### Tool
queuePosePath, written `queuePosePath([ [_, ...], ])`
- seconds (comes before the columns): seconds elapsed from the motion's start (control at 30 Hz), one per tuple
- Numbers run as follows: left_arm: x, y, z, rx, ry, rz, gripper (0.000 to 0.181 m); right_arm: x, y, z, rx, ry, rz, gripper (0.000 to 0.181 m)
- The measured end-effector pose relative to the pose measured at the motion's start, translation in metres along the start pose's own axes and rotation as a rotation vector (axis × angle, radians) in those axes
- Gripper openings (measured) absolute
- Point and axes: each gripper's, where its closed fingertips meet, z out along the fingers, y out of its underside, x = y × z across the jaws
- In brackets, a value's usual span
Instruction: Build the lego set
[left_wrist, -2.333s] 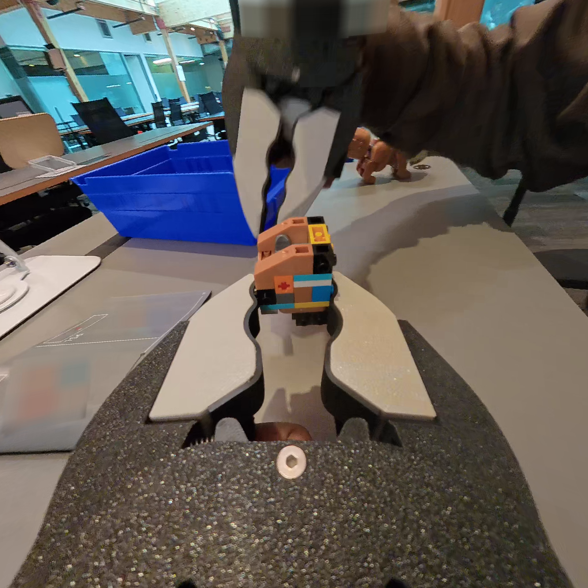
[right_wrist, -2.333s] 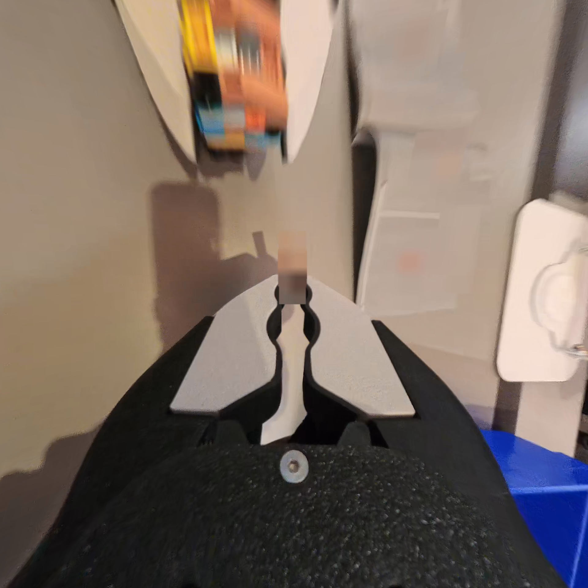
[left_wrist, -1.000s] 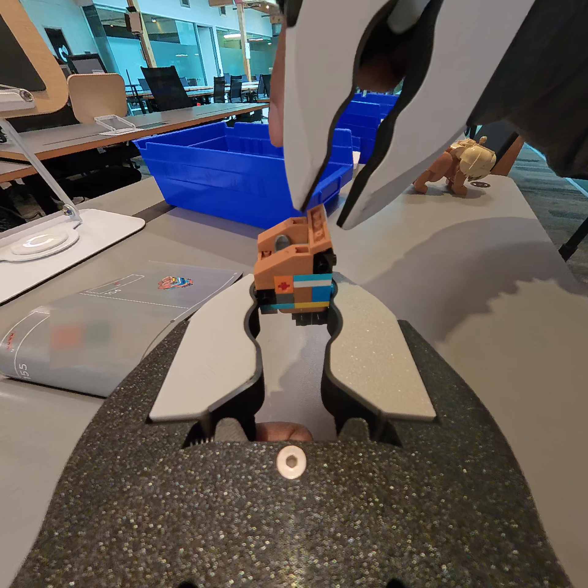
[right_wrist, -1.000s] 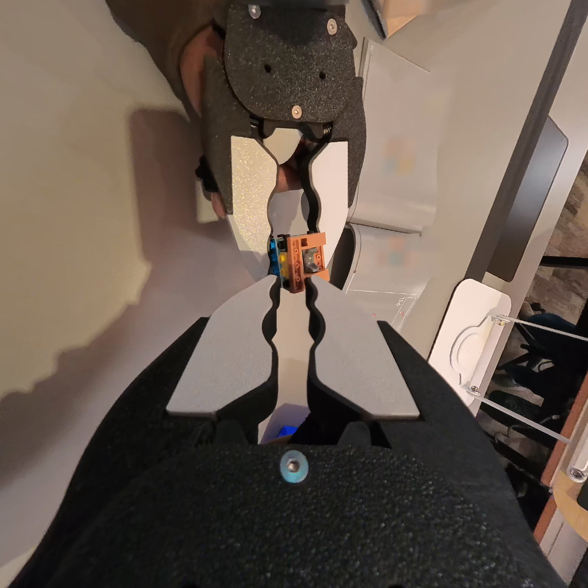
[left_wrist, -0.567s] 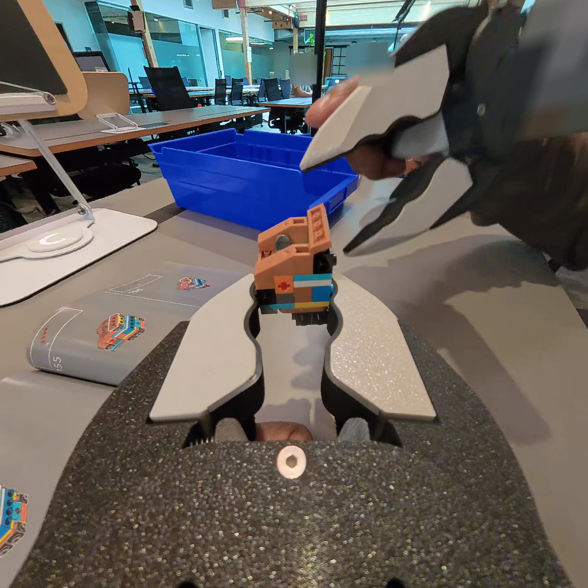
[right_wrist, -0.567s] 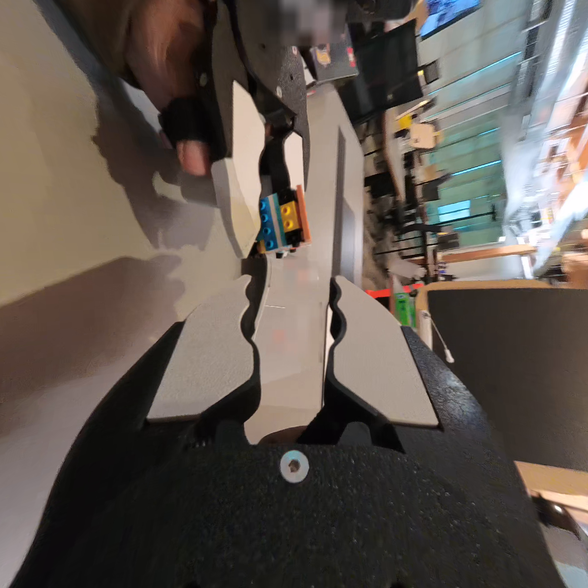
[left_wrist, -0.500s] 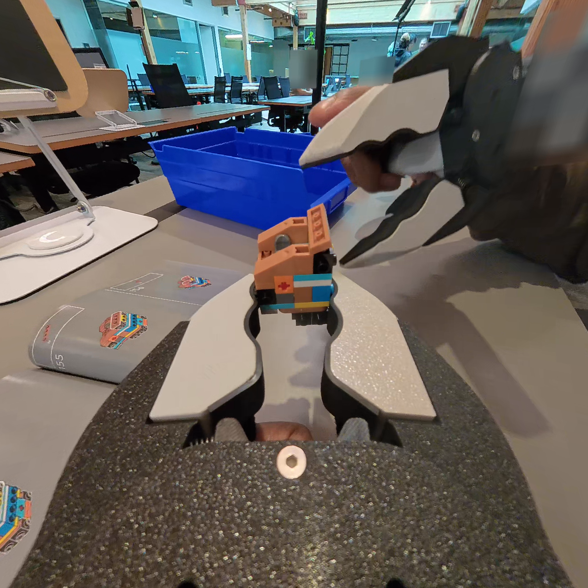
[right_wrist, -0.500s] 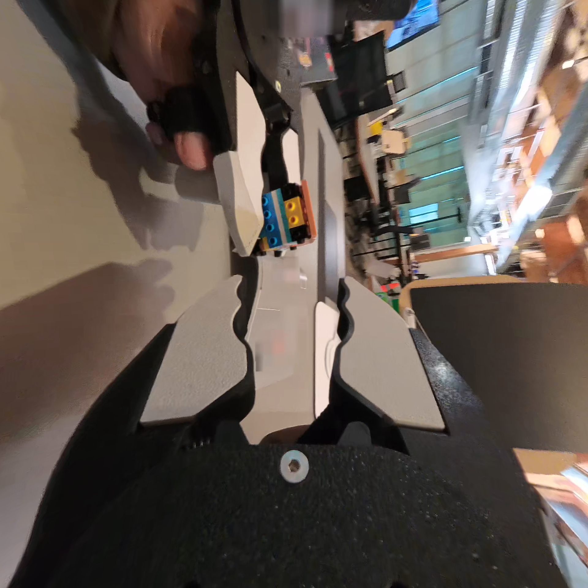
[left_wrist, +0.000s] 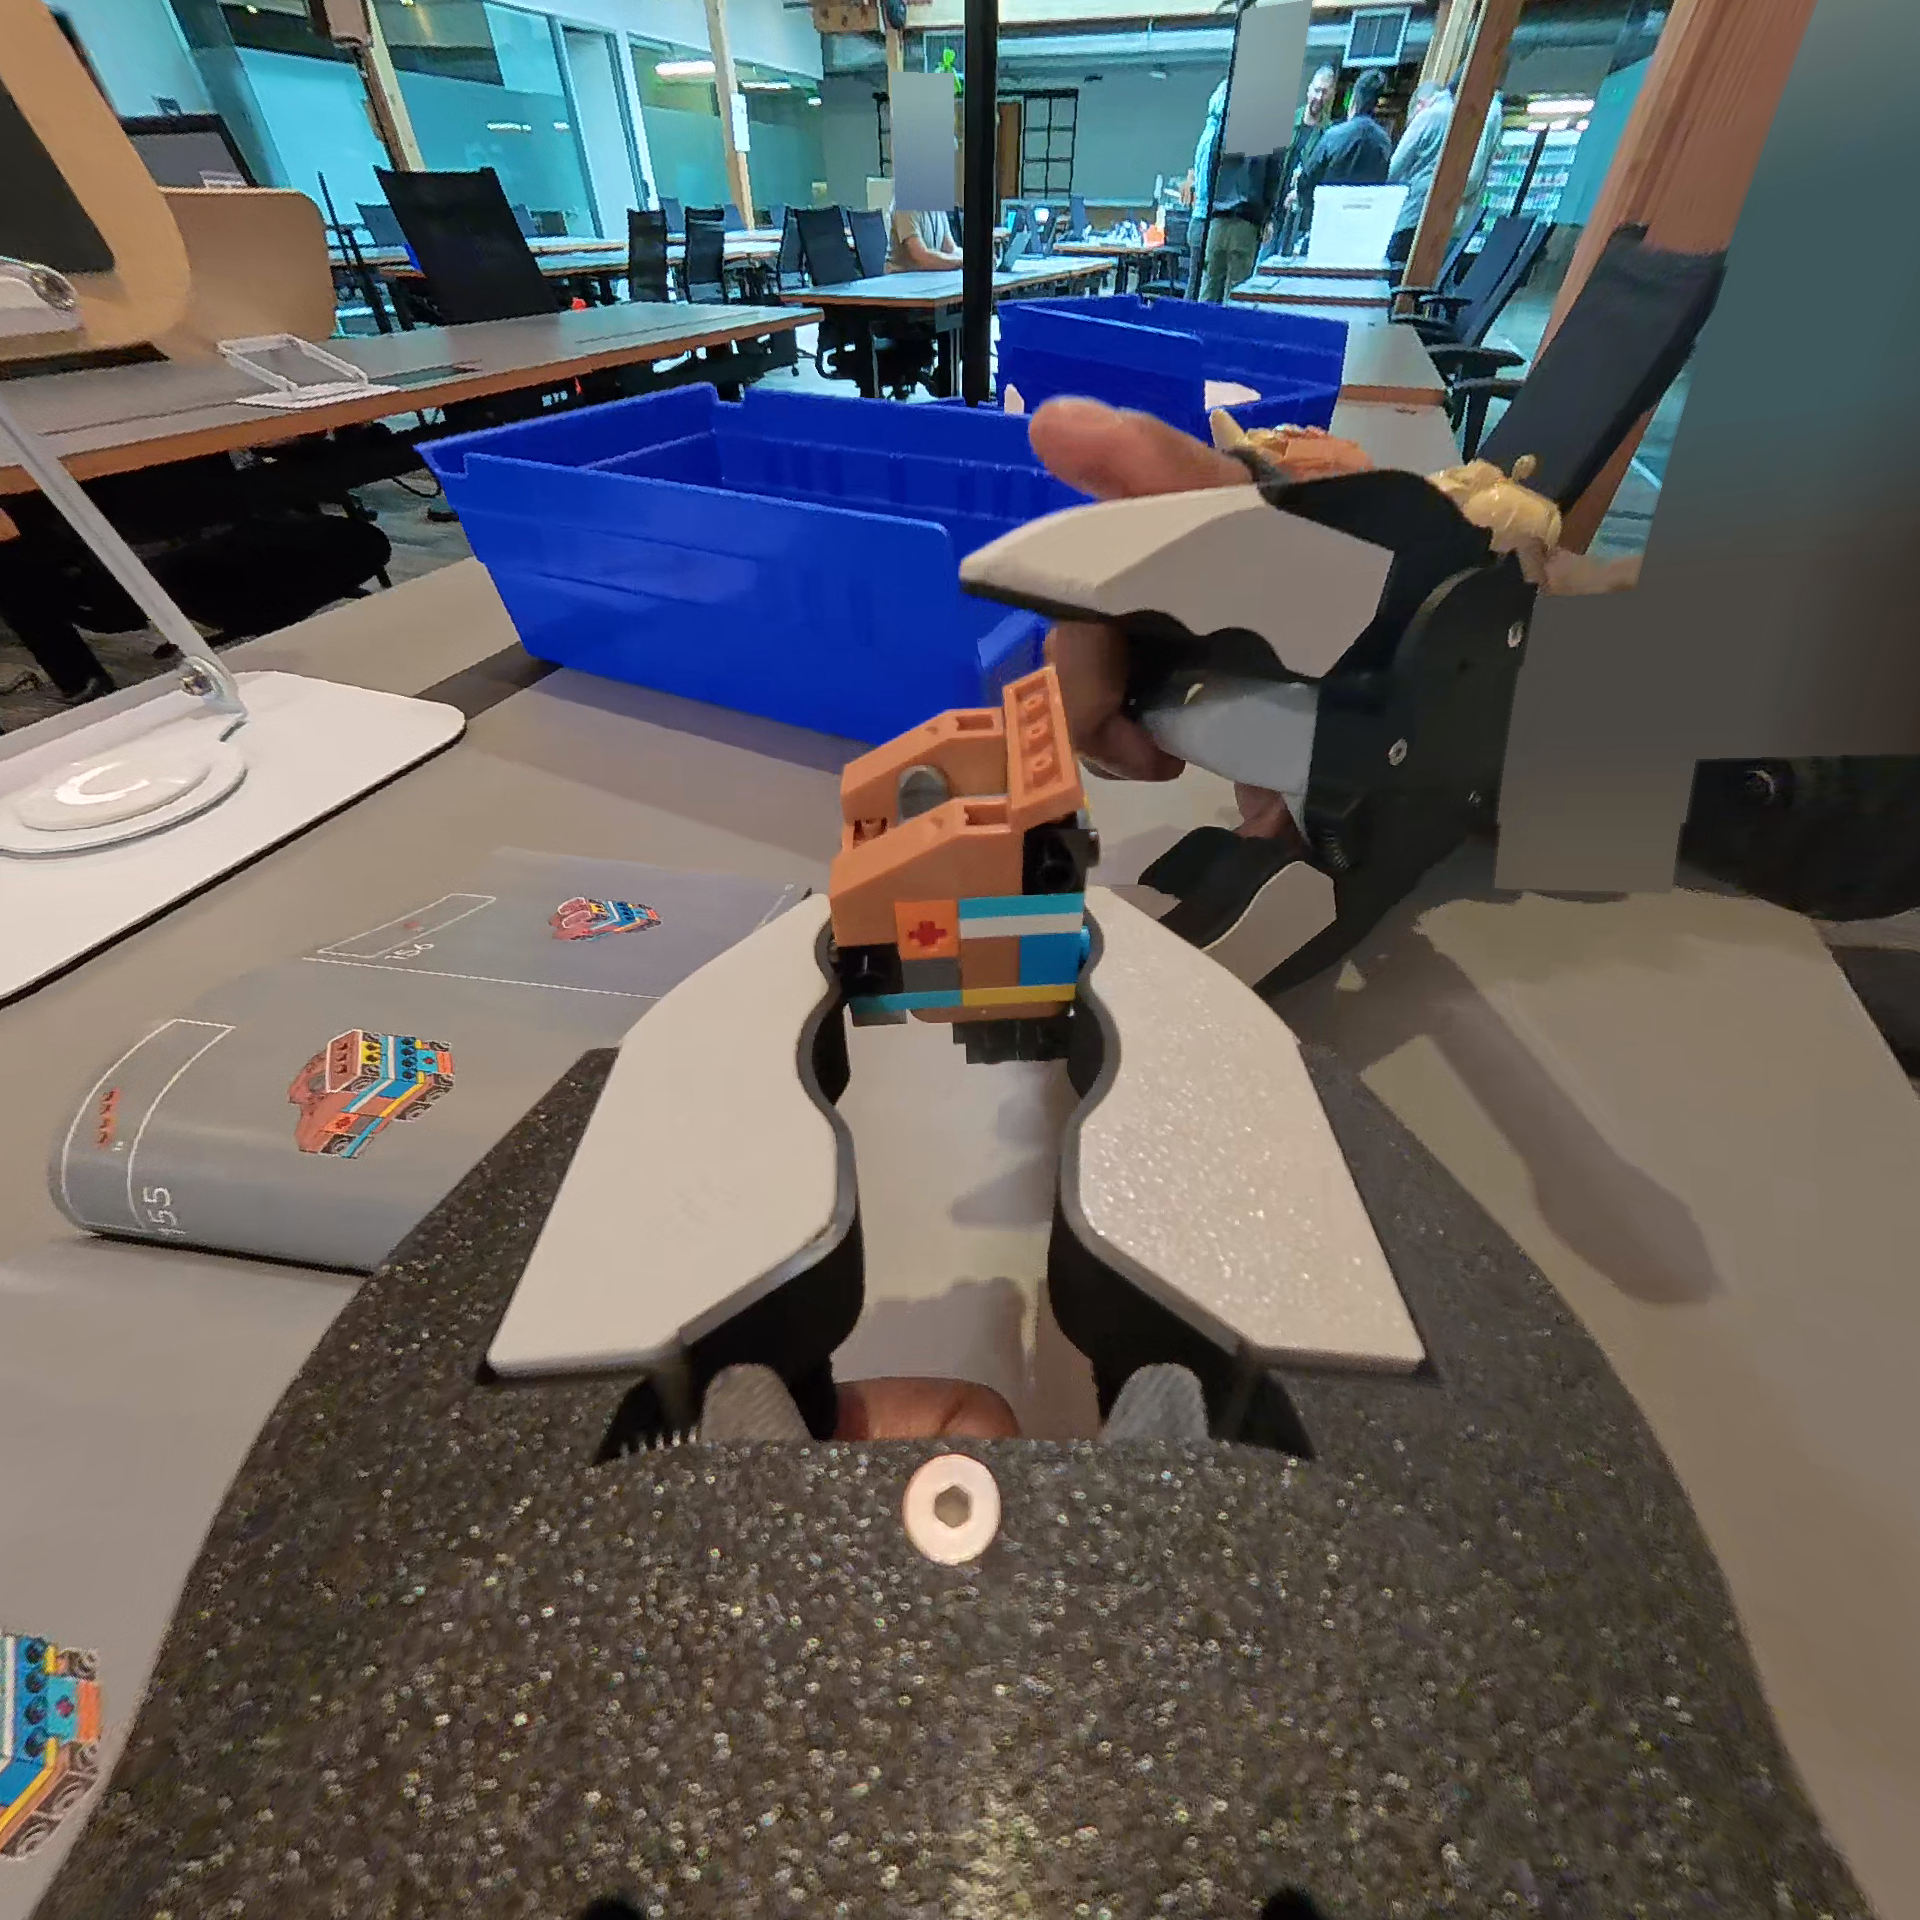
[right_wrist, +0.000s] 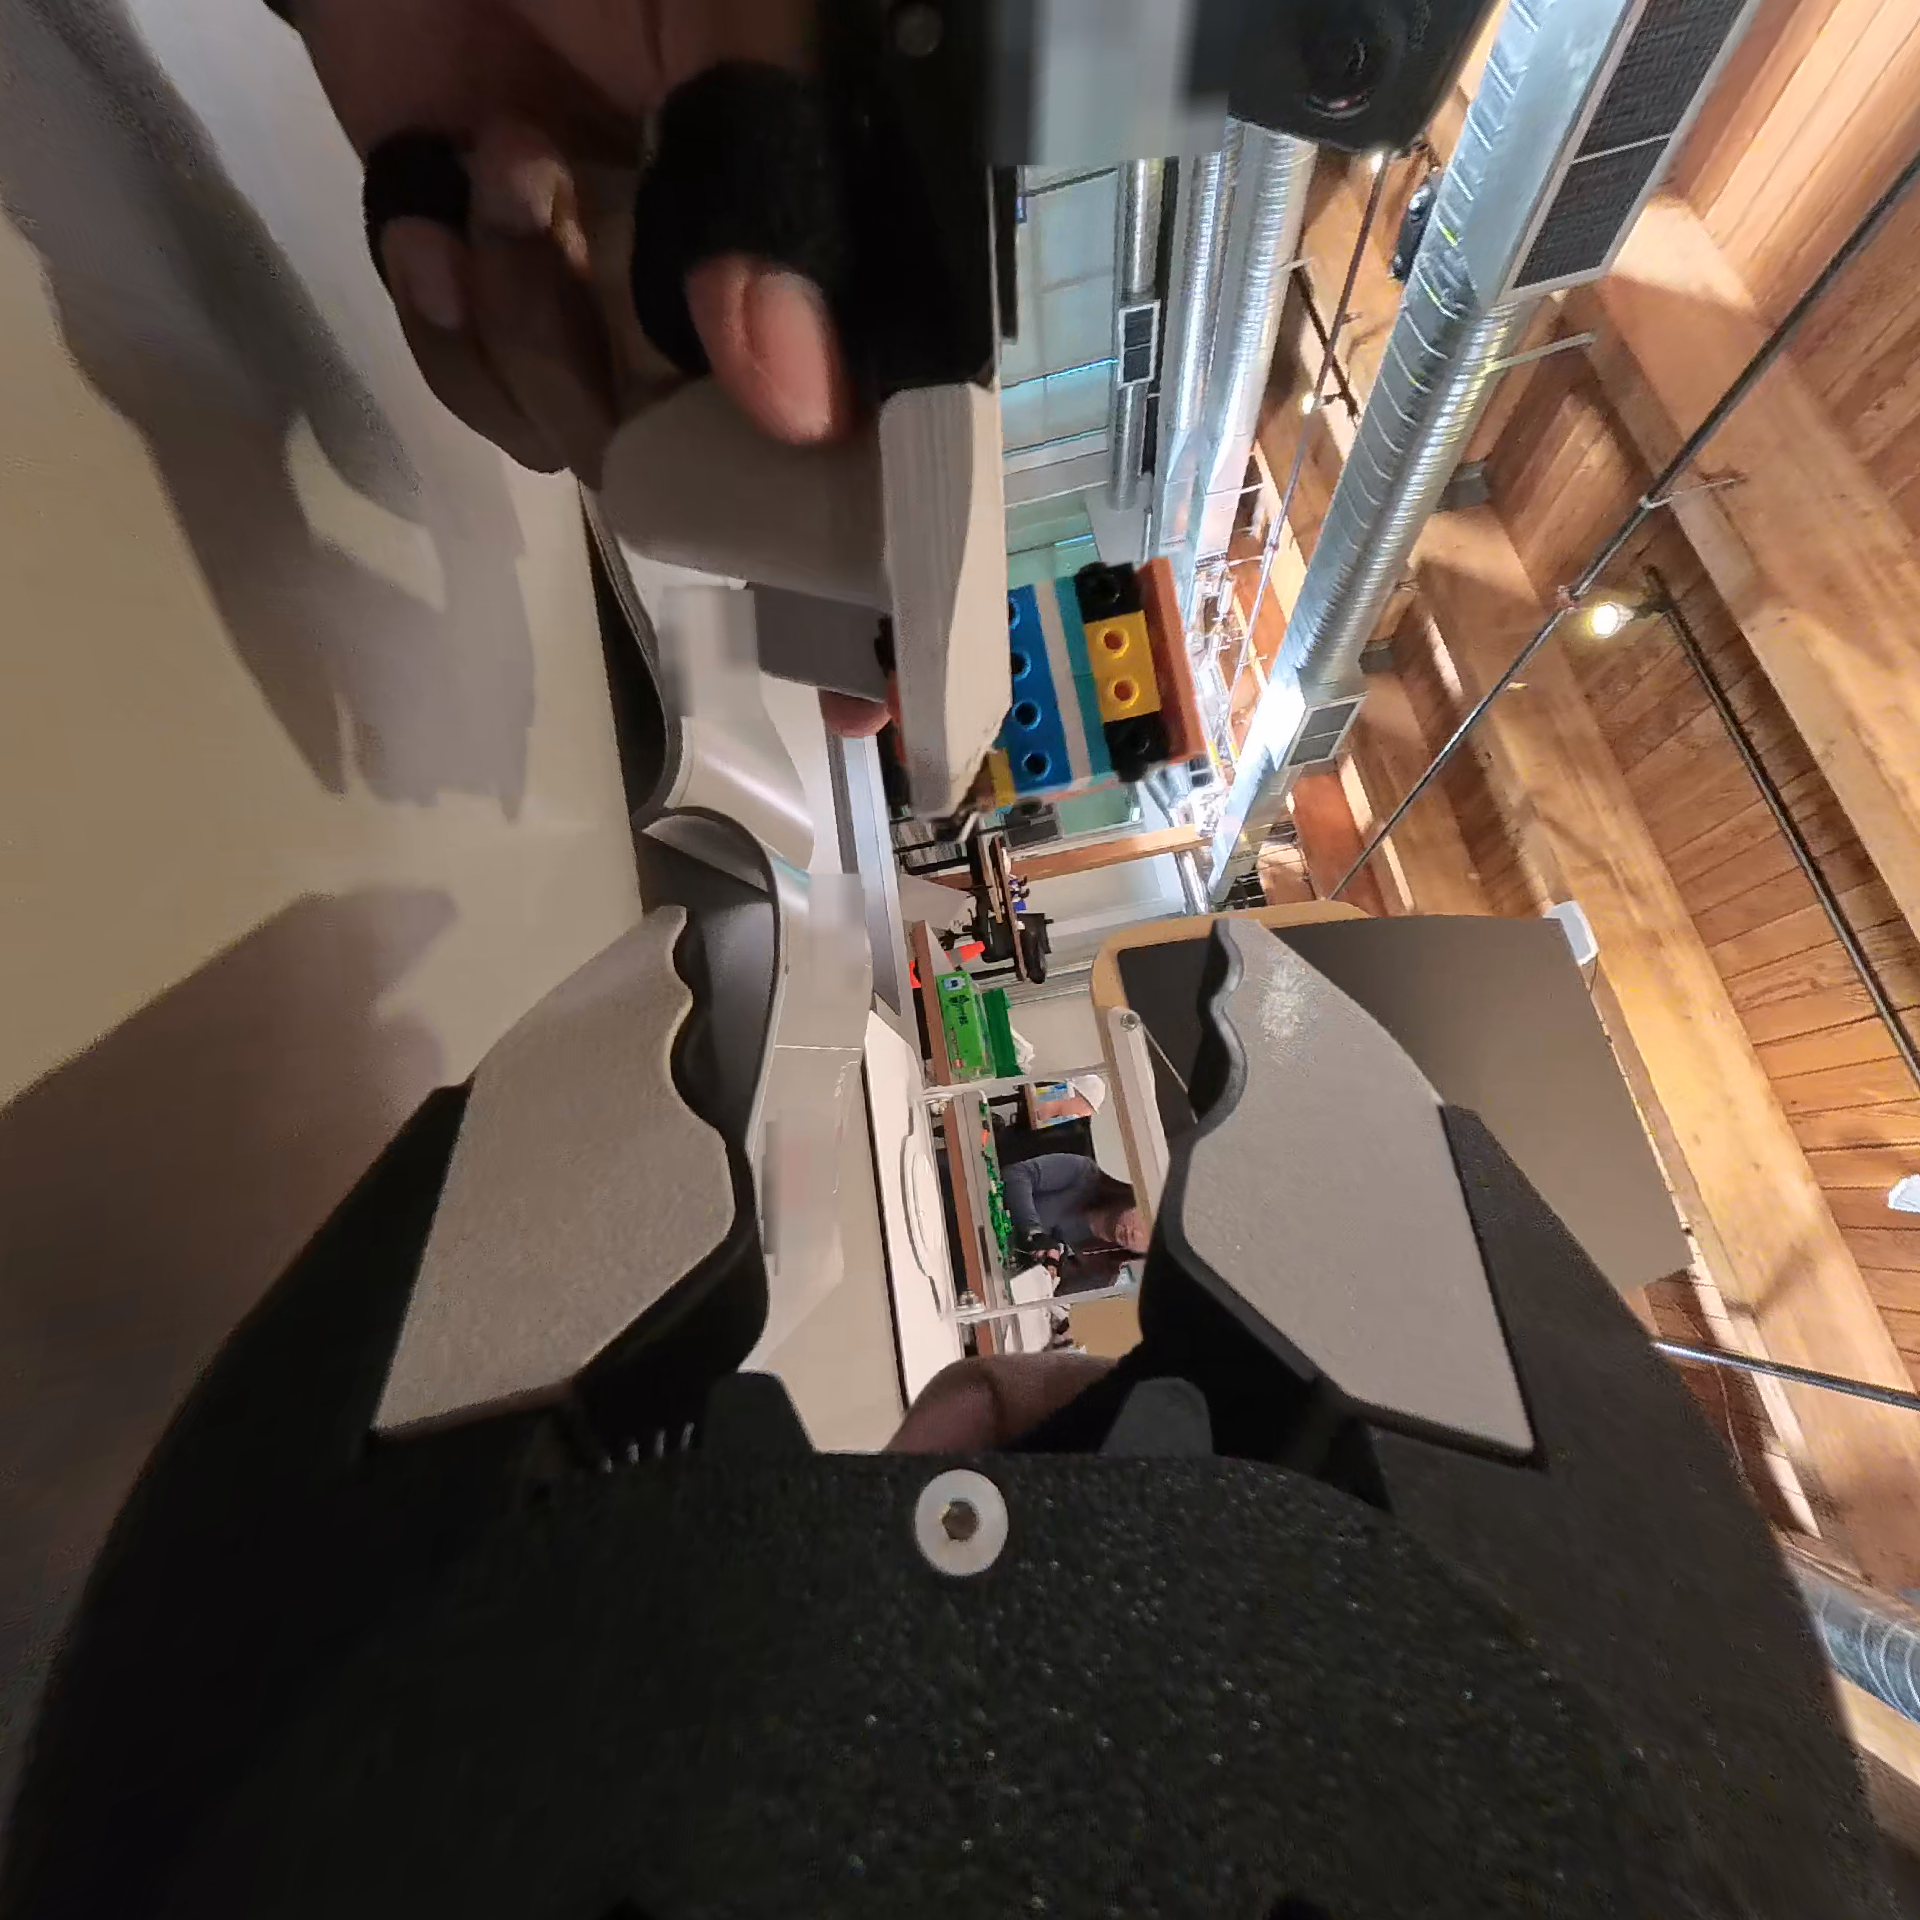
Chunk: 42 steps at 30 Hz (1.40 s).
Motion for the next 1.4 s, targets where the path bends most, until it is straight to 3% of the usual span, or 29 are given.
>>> queuePosePath([
  [0.23,0.005,0.009,0.006,-0.031,-0.002,0.013,0.039,-0.005,-0.013,0.001,0.024,0.014,-0.015,0.097],
  [0.7,0.013,0.018,0.011,-0.086,0.019,0.026,0.04,-0.005,-0.026,0.006,0.015,0.046,-0.078,0.092],
  [1.13,0.017,0.022,0.013,-0.105,0.029,0.012,0.04,-0.008,-0.03,0.006,0.004,0.035,-0.09,0.055],
  [1.4,0.018,0.023,0.013,-0.106,0.037,0.023,0.04,-0.011,-0.034,0.002,0.044,-0.025,0.02,0.055],
])
